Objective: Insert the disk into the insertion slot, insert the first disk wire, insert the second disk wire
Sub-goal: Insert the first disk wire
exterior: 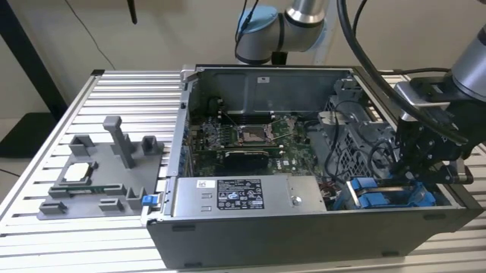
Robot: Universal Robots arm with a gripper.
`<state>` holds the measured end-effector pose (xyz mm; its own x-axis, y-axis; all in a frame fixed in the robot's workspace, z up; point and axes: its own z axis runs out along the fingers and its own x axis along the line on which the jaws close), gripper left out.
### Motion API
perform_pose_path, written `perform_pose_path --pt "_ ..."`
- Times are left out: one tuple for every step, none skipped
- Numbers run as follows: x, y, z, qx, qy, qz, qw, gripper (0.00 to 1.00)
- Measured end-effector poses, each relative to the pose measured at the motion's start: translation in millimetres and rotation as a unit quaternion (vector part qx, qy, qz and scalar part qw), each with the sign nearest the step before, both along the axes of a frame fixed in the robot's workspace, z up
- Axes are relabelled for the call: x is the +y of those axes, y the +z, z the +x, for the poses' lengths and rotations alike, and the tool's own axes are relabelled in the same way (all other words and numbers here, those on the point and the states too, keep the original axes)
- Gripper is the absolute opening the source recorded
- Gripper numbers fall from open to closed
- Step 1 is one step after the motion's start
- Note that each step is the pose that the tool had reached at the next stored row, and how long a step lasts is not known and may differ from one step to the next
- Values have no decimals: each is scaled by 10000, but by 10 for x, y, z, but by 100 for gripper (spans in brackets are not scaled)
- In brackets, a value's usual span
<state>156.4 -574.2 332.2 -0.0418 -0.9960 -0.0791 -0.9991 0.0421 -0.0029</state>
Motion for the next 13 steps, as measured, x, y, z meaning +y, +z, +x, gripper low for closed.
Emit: perform_pose_path --pt "1 -13 0 0 1 1 10000 0" --pt "0 -21 -1 0 2 8 10000 100" --pt "1 -23 0 0 2 10 10000 100" --pt "0 -10 0 0 2 10 10000 100" --pt "0 17 0 0 2 12 10000 100" --pt "0 47 0 0 2 8 10000 100" --pt "0 78 0 0 2 9 10000 100" --pt "1 101 0 0 3 8 10000 100" --pt "0 119 0 0 3 7 10000 100" --pt "0 139 0 0 2 8 10000 100" --pt "0 165 0 0 3 7 10000 100" --pt "0 201 0 0 3 7 10000 100" --pt "0 241 0 0 3 7 10000 100"
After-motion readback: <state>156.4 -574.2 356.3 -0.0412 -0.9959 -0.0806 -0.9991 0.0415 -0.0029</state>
